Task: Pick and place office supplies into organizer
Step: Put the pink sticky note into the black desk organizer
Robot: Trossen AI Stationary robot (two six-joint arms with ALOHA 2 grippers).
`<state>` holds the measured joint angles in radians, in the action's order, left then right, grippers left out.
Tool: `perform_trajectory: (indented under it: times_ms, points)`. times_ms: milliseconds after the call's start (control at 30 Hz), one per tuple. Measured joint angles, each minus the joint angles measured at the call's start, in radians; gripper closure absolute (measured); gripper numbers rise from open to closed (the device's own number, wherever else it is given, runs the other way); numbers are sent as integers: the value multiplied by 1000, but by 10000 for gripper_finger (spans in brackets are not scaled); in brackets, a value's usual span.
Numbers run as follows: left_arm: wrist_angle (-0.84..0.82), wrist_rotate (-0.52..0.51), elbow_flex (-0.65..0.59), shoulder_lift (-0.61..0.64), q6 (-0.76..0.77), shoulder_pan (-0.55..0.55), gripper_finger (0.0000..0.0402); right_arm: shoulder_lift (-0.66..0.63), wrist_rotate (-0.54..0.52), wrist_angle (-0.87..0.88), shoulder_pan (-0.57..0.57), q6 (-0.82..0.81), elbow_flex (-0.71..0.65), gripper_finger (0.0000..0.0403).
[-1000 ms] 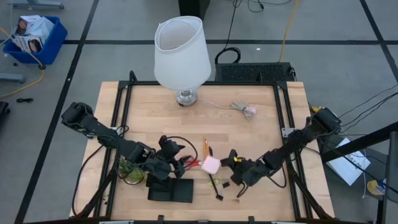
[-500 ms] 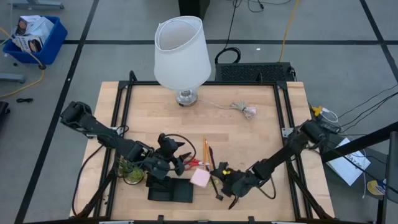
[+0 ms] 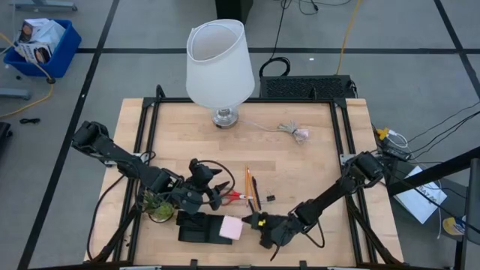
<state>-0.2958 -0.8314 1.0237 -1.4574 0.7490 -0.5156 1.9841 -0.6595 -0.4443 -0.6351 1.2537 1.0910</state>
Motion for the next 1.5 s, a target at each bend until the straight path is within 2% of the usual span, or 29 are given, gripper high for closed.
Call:
perform_trajectory:
  times_ms: [100,300,567,733,833,1033,1500]
  points:
    - [5,0,0,0,-9,0,158,1,12,0,13,28,24,403]
    - [6,9,0,0,-14,0,158,1,129,0,49,48,45,403]
    - [8,11,0,0,-18,-4,158,17,233,-42,85,34,51,403]
    - [15,17,0,0,-14,-3,158,105,194,-61,92,101,107,403]
    - [17,20,-1,0,-10,-5,158,153,111,-61,93,129,142,403]
    - [17,21,-1,0,-10,-22,158,150,60,-59,103,124,144,403]
    - [19,22,-1,0,-15,-36,158,147,113,-53,80,145,144,396]
